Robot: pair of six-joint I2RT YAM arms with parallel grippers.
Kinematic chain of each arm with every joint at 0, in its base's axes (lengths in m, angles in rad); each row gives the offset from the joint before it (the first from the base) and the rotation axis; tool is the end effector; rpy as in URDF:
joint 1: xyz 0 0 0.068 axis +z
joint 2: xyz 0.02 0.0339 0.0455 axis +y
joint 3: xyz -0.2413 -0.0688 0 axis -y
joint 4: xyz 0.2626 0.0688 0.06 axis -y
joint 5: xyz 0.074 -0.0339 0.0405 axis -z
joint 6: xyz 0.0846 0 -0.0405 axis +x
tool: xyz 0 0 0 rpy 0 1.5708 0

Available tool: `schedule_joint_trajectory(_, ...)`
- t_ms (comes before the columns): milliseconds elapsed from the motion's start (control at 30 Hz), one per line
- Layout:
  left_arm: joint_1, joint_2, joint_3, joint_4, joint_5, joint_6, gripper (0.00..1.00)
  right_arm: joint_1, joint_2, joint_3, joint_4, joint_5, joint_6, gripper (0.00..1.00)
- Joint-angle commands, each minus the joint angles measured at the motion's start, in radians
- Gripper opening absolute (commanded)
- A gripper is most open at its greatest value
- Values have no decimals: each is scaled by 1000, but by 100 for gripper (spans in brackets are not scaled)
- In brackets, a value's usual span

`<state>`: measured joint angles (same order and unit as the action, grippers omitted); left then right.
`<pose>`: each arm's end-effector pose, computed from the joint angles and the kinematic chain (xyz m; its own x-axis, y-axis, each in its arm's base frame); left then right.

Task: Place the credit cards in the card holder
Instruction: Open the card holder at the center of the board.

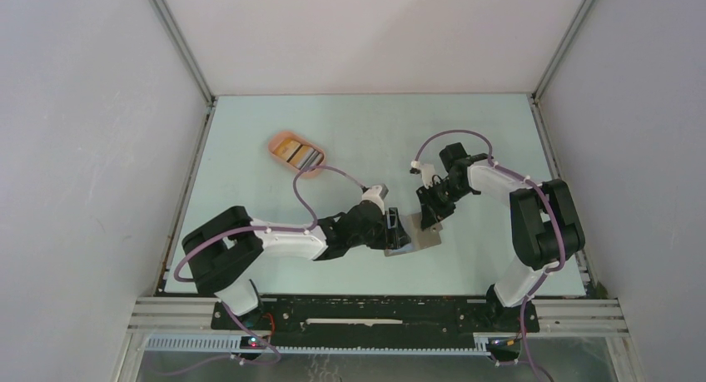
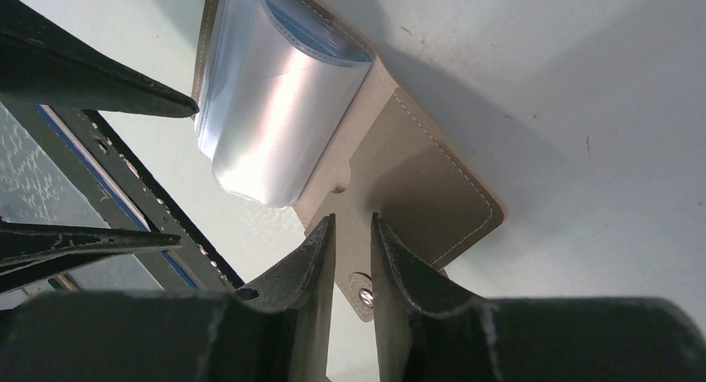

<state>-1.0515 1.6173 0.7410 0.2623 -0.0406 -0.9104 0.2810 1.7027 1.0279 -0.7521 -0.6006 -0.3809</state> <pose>0.1891 -0.3238 0.0998 -0.8475 -0.1075 -0.5199 0.2962 0.7169 -0.6312 0.2893 0.1333 0.0932 -0.7687 -0.5411 -0.3410 -0.6382 0.6129 0.4659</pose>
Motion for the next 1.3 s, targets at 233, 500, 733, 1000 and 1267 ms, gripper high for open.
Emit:
schedule_joint_trajectory(233,-2,20,36,-20,-1,-12,66,3,2,38,-11,-7,-15,30)
schedule_joint_trajectory(500,-2,42,47,-10,23,-12,66,3,2,38,-12,-7,-15,30)
schedule_joint_trajectory(733,-2,44,49,29,33,-13,66,3,2,37,-11,-7,-15,30)
schedule_joint_trajectory(1000,10,104,84,57,85,-22,66,3,-1,38,-15,-11,-14,30)
schedule_joint_trajectory(1267,20,109,86,107,90,-23,67,2,-2,38,-17,-19,-19,30)
